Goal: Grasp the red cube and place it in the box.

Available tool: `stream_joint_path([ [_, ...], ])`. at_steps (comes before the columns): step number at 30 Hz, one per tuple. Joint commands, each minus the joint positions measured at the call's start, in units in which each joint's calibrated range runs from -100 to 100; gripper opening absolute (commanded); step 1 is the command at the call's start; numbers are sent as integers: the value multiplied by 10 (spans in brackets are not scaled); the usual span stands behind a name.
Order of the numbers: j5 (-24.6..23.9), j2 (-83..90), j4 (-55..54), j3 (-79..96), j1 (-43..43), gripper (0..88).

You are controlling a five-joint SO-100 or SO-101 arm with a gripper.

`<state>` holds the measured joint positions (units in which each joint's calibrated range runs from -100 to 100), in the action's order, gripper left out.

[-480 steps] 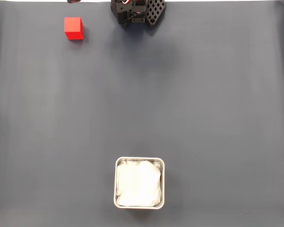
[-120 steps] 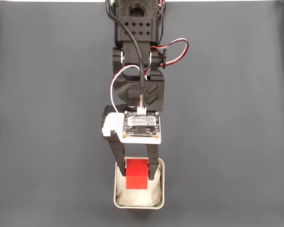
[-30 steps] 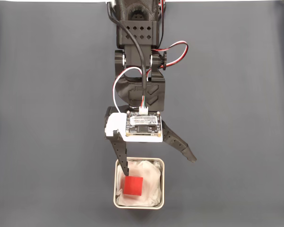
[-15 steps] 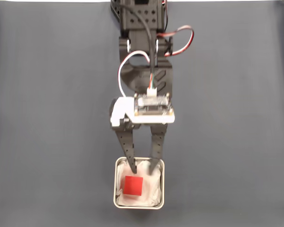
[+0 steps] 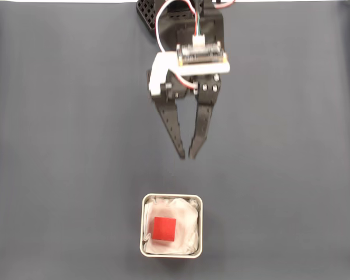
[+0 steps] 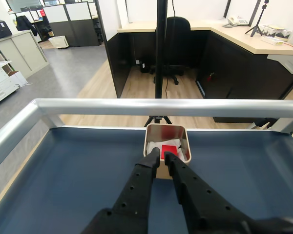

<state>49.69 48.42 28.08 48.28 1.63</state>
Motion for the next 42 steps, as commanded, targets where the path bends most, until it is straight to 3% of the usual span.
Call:
stream_joint_path([
  [1,4,104,14,77,4,0],
  [19,0,453,215,454,4,0],
  [32,-27,514,441,514,1,0],
  [42,-11,515,477,515,1,0],
])
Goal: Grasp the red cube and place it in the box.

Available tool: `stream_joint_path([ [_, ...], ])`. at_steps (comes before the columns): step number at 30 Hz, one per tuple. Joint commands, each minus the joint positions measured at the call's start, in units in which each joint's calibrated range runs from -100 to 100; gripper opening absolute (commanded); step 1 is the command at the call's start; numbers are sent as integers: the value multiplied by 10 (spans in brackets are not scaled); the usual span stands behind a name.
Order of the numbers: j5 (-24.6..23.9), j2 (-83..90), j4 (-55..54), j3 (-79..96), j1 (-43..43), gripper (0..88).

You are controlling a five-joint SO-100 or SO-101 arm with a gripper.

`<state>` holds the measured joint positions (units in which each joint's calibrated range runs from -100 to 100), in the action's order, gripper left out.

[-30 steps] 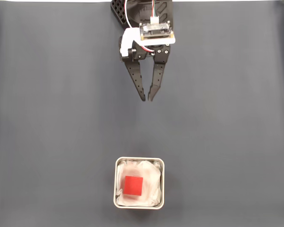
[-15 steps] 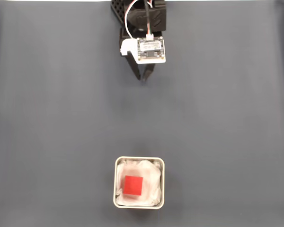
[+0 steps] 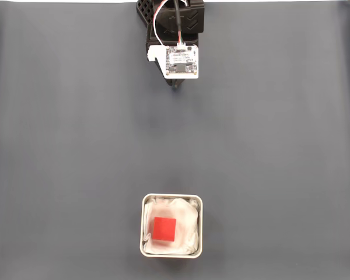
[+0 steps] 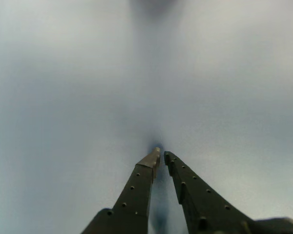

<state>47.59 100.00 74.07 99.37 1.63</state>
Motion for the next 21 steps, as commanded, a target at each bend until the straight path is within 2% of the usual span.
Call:
stream_joint_path([
  [1,11,-1,18,5,1,2],
  [21,12,-1,18,5,1,2],
])
